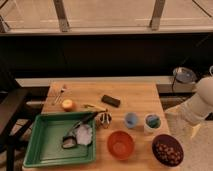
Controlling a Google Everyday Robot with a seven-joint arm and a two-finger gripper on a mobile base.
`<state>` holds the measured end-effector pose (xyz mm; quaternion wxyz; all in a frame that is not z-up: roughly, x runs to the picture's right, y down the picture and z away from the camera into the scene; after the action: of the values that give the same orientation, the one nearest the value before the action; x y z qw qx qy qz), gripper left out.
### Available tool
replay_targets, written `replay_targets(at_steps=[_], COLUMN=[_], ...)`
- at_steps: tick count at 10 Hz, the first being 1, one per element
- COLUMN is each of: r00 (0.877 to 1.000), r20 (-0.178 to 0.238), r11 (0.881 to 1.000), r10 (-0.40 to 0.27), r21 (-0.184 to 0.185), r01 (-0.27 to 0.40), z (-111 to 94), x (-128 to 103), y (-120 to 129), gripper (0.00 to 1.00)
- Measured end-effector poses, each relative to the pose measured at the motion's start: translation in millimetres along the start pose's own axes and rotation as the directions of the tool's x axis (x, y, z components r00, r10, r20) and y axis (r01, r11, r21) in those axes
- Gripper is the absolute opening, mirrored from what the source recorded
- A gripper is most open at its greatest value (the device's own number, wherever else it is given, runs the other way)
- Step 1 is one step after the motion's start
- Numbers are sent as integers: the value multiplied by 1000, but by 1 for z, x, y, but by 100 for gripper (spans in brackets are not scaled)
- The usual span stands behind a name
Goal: Place grapes in red bowl
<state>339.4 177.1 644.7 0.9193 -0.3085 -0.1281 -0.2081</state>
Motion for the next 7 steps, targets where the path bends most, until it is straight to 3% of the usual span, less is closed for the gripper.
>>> replay_targets(at_steps=[2,7], r00=[1000,999], r20=[0,46], r11=[1000,995], r10=[-6,28], r21=[-31,-99], r01=[6,-24], z=[14,51], x=[-5,-12], y=[14,42], gripper=[80,80])
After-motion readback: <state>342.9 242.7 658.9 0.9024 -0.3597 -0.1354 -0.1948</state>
